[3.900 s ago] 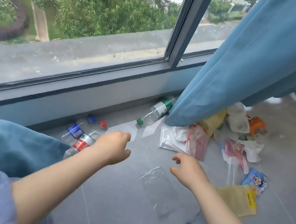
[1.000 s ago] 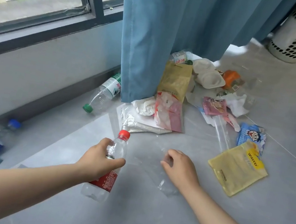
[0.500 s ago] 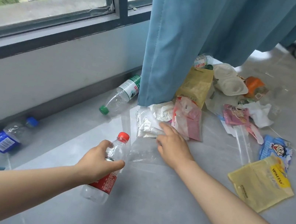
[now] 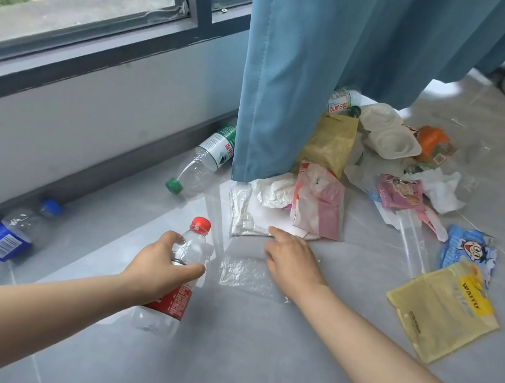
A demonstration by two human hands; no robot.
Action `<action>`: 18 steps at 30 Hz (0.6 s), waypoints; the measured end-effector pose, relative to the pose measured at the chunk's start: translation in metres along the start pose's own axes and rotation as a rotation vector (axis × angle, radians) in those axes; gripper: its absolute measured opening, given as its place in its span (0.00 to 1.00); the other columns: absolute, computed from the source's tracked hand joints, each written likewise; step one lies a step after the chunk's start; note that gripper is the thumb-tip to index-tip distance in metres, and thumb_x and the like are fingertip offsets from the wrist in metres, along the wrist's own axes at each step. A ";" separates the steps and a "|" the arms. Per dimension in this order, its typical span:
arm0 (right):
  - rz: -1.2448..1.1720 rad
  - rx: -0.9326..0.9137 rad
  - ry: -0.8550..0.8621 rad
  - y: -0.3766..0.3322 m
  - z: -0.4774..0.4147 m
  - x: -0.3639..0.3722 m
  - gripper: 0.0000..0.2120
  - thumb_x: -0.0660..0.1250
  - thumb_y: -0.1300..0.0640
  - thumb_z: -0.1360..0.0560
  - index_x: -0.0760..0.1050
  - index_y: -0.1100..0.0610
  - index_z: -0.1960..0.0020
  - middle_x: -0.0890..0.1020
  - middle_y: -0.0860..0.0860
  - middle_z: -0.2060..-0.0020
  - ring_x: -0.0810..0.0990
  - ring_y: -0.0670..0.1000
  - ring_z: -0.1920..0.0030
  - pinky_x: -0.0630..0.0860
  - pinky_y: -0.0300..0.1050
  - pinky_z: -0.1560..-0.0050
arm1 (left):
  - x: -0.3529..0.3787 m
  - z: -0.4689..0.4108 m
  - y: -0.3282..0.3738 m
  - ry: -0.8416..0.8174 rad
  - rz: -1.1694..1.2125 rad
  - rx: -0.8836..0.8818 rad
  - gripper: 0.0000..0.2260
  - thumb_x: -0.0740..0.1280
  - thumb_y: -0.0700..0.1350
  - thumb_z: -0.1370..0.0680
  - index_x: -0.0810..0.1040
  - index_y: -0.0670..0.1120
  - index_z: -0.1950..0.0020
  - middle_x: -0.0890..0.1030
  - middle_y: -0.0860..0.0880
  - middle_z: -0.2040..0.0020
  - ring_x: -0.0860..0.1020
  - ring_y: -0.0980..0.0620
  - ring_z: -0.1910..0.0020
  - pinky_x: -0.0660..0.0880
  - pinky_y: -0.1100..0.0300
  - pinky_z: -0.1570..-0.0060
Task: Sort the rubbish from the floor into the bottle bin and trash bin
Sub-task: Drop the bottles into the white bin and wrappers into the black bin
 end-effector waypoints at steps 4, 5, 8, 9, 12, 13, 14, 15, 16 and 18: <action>-0.038 -0.029 0.048 -0.006 0.015 0.006 0.08 0.75 0.65 0.40 0.78 0.58 0.65 0.83 0.61 0.47 0.84 0.59 0.49 0.80 0.53 0.50 | 0.001 -0.001 0.000 0.006 0.000 0.010 0.26 0.72 0.54 0.33 0.69 0.52 0.38 0.80 0.50 0.55 0.79 0.52 0.58 0.72 0.61 0.64; -0.035 -0.033 0.060 -0.007 0.020 0.007 0.09 0.76 0.64 0.41 0.77 0.57 0.65 0.83 0.60 0.47 0.84 0.58 0.49 0.80 0.52 0.50 | 0.001 -0.002 -0.001 0.009 -0.003 0.008 0.25 0.73 0.53 0.31 0.69 0.51 0.38 0.80 0.50 0.55 0.79 0.52 0.58 0.72 0.61 0.64; -0.073 -0.036 0.069 -0.013 0.033 0.007 0.09 0.75 0.62 0.40 0.77 0.55 0.64 0.84 0.56 0.49 0.84 0.55 0.51 0.81 0.48 0.53 | 0.000 -0.003 -0.002 0.003 -0.008 0.012 0.26 0.72 0.55 0.33 0.69 0.52 0.38 0.80 0.49 0.54 0.80 0.51 0.58 0.73 0.60 0.63; -0.089 -0.042 0.077 -0.016 0.038 0.008 0.08 0.73 0.62 0.39 0.76 0.55 0.64 0.84 0.55 0.52 0.84 0.55 0.53 0.81 0.46 0.56 | -0.001 -0.003 -0.002 0.003 -0.009 0.012 0.27 0.72 0.56 0.34 0.69 0.53 0.38 0.80 0.50 0.54 0.79 0.51 0.57 0.73 0.60 0.63; -0.164 -0.073 0.114 -0.031 0.061 0.005 0.08 0.69 0.62 0.35 0.71 0.54 0.64 0.79 0.51 0.64 0.80 0.55 0.65 0.76 0.44 0.68 | -0.006 -0.005 -0.001 0.030 -0.018 0.020 0.25 0.73 0.54 0.31 0.69 0.52 0.37 0.79 0.49 0.53 0.79 0.52 0.58 0.72 0.60 0.64; -0.165 -0.072 0.121 -0.036 0.069 0.003 0.08 0.68 0.62 0.35 0.69 0.54 0.65 0.77 0.49 0.67 0.78 0.53 0.68 0.71 0.42 0.71 | -0.006 -0.006 0.000 0.038 -0.028 0.024 0.25 0.72 0.53 0.30 0.68 0.52 0.36 0.79 0.49 0.53 0.78 0.52 0.58 0.72 0.61 0.65; -0.156 -0.059 0.119 -0.040 0.076 0.001 0.08 0.67 0.60 0.35 0.68 0.53 0.66 0.75 0.48 0.70 0.76 0.52 0.71 0.65 0.41 0.73 | -0.006 -0.006 0.000 0.041 -0.035 0.027 0.24 0.72 0.53 0.29 0.68 0.52 0.36 0.78 0.49 0.53 0.78 0.53 0.59 0.71 0.61 0.66; -0.146 -0.039 0.108 -0.043 0.081 -0.002 0.06 0.64 0.58 0.34 0.67 0.52 0.68 0.74 0.46 0.72 0.74 0.50 0.73 0.59 0.40 0.73 | -0.006 -0.007 0.001 0.043 -0.036 0.027 0.24 0.72 0.53 0.29 0.68 0.52 0.36 0.78 0.49 0.53 0.78 0.53 0.59 0.71 0.61 0.66; -0.137 -0.012 0.108 -0.044 0.083 -0.006 0.06 0.61 0.56 0.33 0.67 0.51 0.68 0.74 0.46 0.74 0.74 0.49 0.74 0.56 0.39 0.73 | -0.006 -0.007 0.000 0.043 -0.034 0.024 0.24 0.72 0.53 0.29 0.68 0.52 0.36 0.78 0.49 0.52 0.78 0.53 0.58 0.71 0.60 0.66; -0.171 0.030 0.094 -0.045 0.084 -0.009 0.06 0.59 0.55 0.31 0.70 0.52 0.67 0.76 0.47 0.73 0.75 0.50 0.72 0.57 0.39 0.70 | -0.006 -0.006 0.000 0.042 -0.037 0.019 0.24 0.72 0.53 0.29 0.68 0.52 0.36 0.78 0.48 0.51 0.77 0.53 0.58 0.71 0.61 0.66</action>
Point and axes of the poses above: each hand's wrist, its own z-axis away from the middle knuckle, its own x-axis out of the palm, y = z × x, the point moved 6 cm from there along -z, towards the middle knuckle
